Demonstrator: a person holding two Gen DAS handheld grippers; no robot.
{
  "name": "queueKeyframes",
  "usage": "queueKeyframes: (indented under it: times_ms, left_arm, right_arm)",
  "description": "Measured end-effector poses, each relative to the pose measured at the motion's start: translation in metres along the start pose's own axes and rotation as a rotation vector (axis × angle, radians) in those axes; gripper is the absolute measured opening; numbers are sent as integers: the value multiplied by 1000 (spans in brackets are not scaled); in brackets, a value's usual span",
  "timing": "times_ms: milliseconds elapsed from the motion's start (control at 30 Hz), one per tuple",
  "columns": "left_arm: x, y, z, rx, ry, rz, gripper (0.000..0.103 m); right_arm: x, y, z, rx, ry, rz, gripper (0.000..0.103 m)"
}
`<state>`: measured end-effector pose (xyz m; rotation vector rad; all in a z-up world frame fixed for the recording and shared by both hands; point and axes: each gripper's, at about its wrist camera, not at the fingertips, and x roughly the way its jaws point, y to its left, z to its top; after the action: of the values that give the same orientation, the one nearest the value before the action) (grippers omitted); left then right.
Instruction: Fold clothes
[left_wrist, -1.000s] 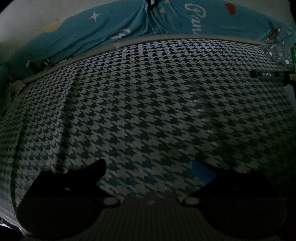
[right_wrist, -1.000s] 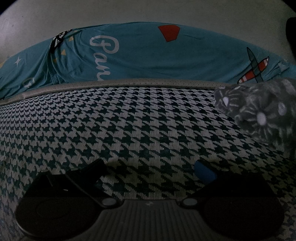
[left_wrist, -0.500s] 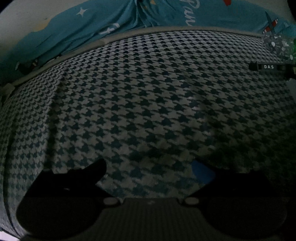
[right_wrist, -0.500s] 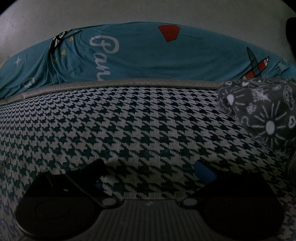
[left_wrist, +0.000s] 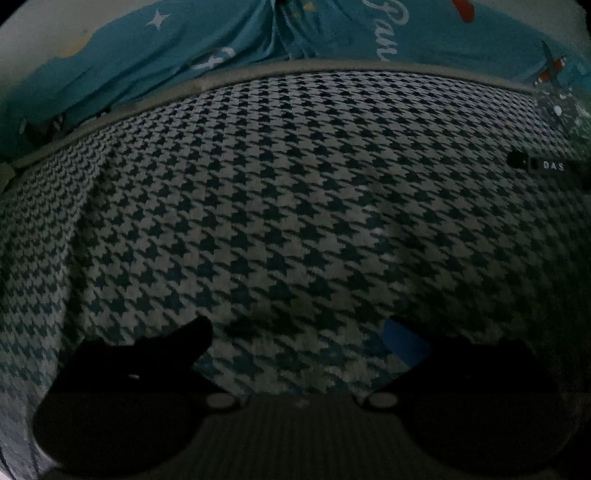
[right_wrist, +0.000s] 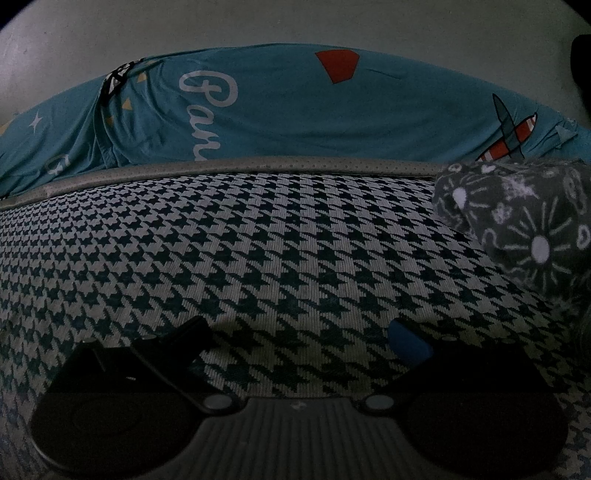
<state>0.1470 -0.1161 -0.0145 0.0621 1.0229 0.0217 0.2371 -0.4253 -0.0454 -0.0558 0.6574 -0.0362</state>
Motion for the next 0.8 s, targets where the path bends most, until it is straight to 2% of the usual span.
queueKeyframes:
  times_ms: [200,467,600,800]
  left_arm:
    - [-6,3,-2,-10,-24,55,103]
    - [-29,33,-6,-67,-78,122,103]
    - [-39,47,-8,-118,-91,115,103]
    - [-49,61,-12,-163,-108,142,103]
  right_arm:
    - [0,0,0,0,0,0,103]
    - [1,-2,1,-2,2,7,103]
    - [1,-4,2,-3,2,10,103]
    - [0,-5,1,-6,4,16,103]
